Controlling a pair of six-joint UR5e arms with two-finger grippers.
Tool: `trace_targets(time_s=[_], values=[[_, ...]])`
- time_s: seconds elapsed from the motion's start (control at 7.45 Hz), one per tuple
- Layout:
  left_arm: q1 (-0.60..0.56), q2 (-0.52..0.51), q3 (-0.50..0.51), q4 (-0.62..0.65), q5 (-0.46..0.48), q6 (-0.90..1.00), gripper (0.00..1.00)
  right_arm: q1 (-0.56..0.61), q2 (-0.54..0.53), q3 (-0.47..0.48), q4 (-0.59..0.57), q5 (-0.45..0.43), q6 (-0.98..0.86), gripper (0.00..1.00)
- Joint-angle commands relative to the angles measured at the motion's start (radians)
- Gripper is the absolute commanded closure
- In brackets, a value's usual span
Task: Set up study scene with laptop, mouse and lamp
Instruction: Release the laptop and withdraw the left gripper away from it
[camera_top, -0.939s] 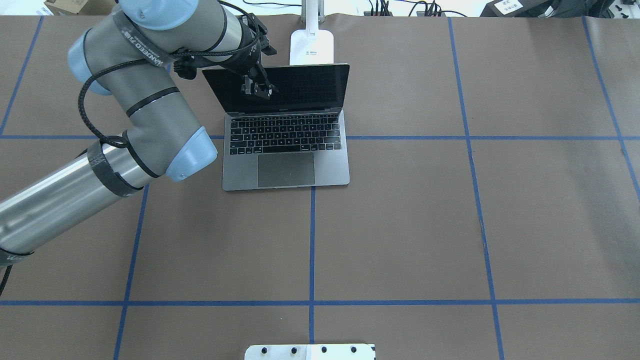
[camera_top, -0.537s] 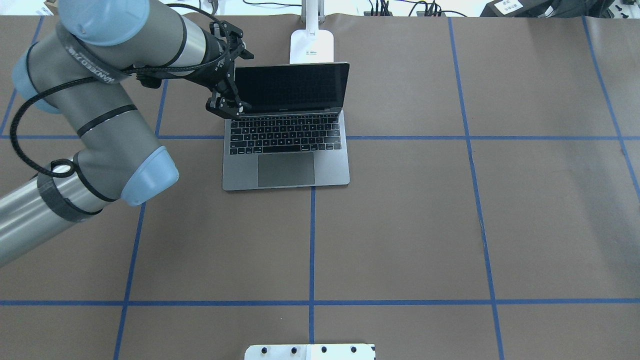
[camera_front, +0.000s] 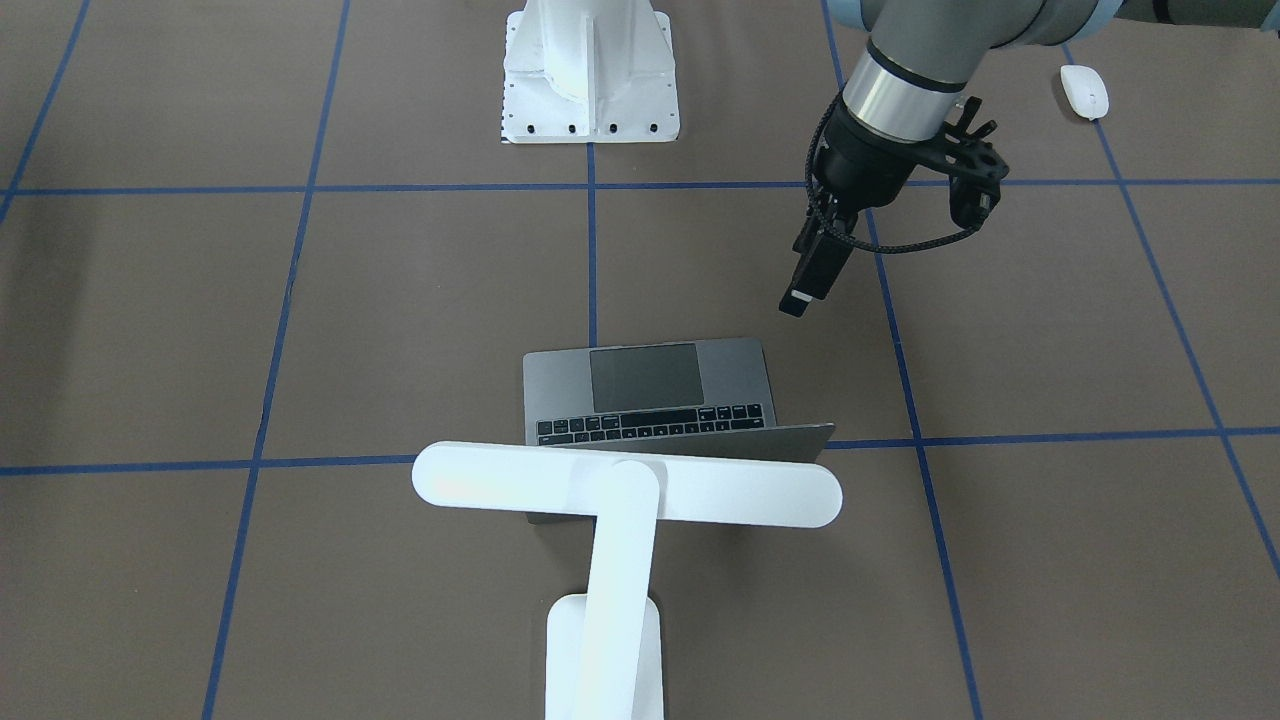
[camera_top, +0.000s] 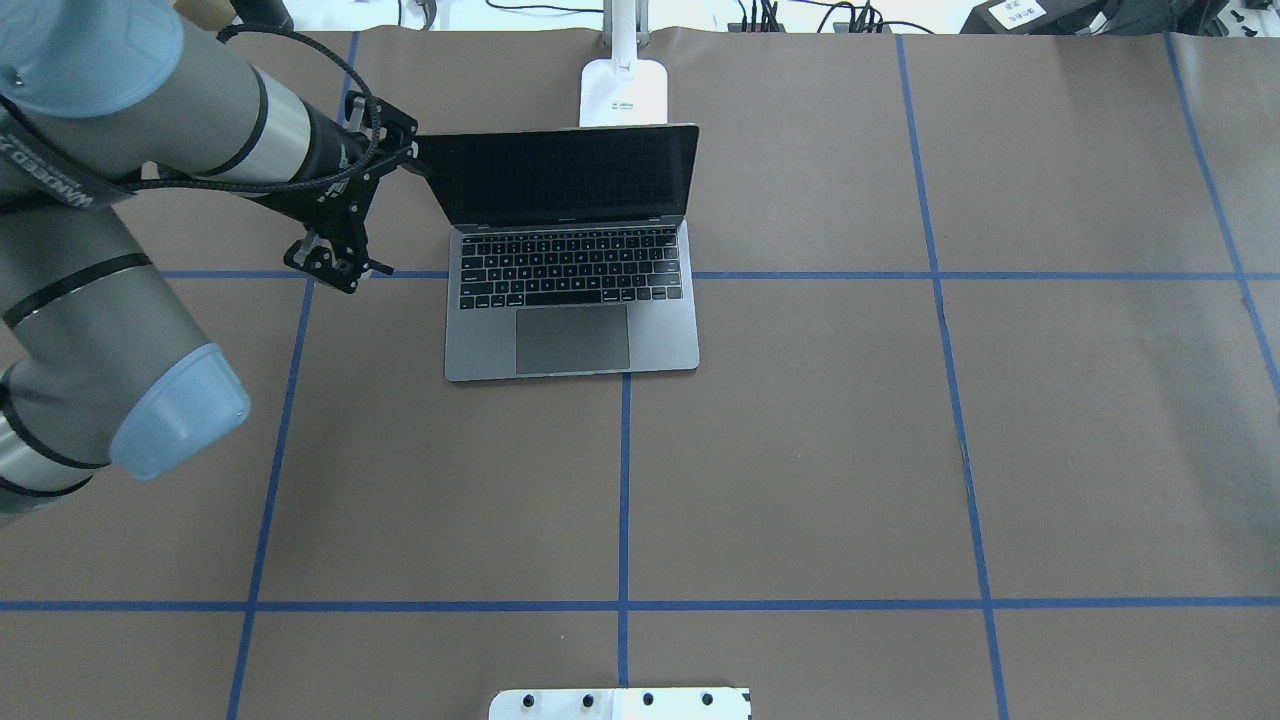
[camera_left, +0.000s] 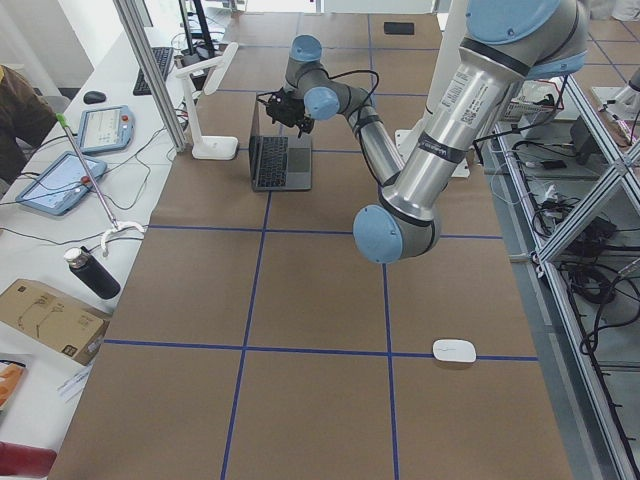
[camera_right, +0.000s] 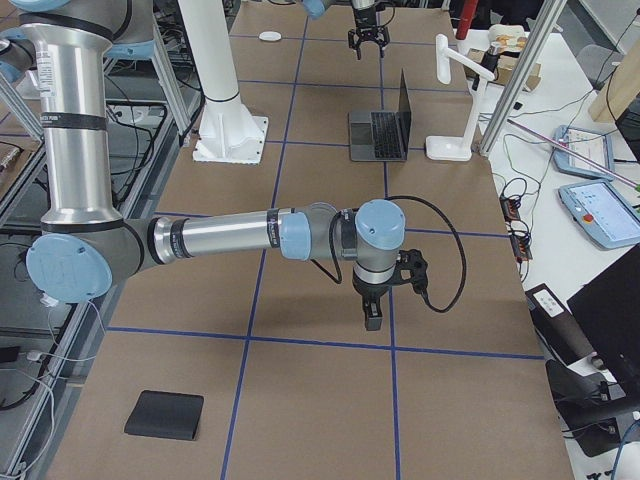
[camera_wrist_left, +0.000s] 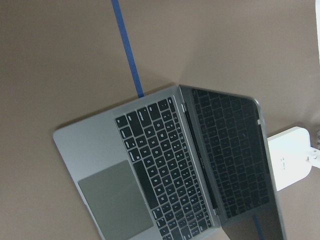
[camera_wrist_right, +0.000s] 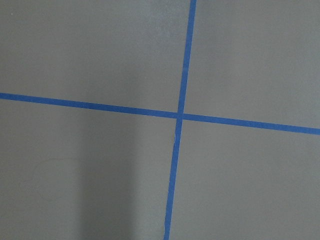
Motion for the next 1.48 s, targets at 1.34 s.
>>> trace_targets(time_s=[1.34], values=[[-0.532, 0.532, 0.018, 0.052, -0.163, 1.712, 0.00, 0.000, -0.013, 0.002, -0.001, 0.002, -0.001, 0.00]])
